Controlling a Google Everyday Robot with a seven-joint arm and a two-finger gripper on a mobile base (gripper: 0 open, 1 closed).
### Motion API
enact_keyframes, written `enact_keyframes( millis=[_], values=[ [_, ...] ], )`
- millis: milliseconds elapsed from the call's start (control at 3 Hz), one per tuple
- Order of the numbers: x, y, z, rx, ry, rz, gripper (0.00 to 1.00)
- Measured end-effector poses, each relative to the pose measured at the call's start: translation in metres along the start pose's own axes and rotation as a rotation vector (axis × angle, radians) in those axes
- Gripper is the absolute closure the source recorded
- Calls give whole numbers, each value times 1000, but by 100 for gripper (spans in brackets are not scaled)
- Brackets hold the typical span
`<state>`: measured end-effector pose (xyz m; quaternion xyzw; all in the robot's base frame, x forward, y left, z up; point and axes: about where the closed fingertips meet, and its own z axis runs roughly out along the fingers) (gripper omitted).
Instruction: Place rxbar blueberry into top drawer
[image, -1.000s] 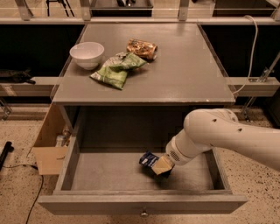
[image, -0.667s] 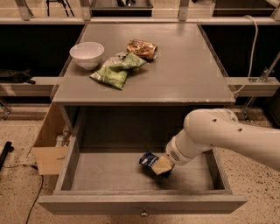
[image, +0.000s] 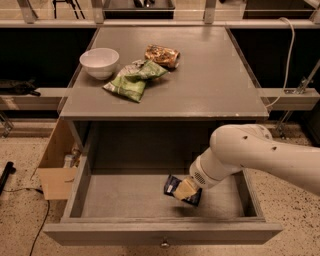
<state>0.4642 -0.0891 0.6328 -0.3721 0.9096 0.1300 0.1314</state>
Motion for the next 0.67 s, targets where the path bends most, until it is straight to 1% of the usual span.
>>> enact_keyframes(
  millis=[333, 667],
  values=[
    [0, 0, 0, 0, 0, 0, 0],
    [0, 0, 0, 0, 0, 0, 0]
  ],
)
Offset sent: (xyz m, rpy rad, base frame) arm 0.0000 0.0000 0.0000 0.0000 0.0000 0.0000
